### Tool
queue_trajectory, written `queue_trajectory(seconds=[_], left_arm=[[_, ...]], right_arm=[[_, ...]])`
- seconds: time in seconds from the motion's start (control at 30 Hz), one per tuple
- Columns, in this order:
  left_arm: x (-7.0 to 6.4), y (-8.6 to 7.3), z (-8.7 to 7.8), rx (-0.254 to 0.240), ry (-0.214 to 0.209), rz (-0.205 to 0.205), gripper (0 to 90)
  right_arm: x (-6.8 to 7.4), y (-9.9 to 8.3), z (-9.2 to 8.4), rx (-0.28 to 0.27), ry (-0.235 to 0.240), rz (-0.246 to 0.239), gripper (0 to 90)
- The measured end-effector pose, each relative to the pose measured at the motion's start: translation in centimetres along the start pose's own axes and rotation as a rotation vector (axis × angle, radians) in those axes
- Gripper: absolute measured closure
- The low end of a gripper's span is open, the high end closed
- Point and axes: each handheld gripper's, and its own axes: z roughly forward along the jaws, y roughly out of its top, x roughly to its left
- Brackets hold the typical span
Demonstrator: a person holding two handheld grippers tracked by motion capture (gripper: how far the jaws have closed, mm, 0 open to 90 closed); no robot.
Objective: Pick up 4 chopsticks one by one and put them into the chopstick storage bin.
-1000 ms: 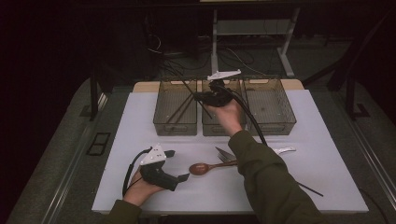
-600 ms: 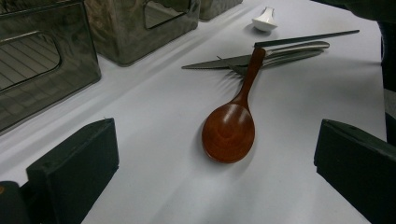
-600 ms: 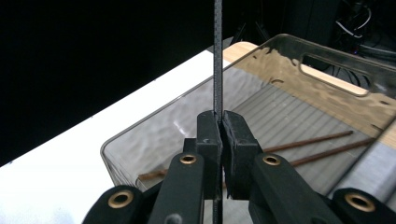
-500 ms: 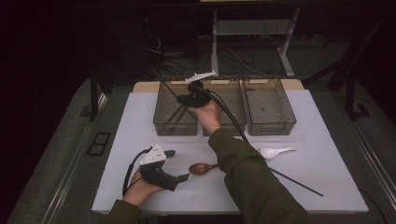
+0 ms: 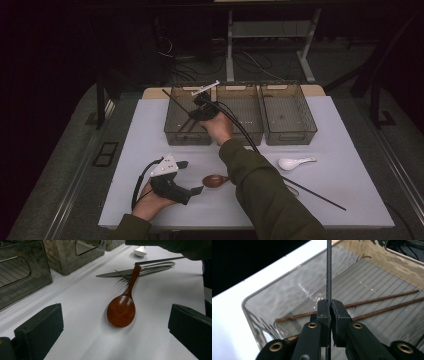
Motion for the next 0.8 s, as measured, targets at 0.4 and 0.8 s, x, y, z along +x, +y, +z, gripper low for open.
queue_trajectory(seconds=[0.4,0.8], left_arm=[[0.0,0.0,0.0,-0.005,0.002,-0.003,0.0],[0.0,0.0,0.0,-0.006,0.007,-0.004,0.0]], right_arm=[[0.1,0.1,-1.2,-0.004,-0.012,-0.001,50.8],[0.1,-1.2,-5.5,-0.046,0.042,-0.037,45.1]])
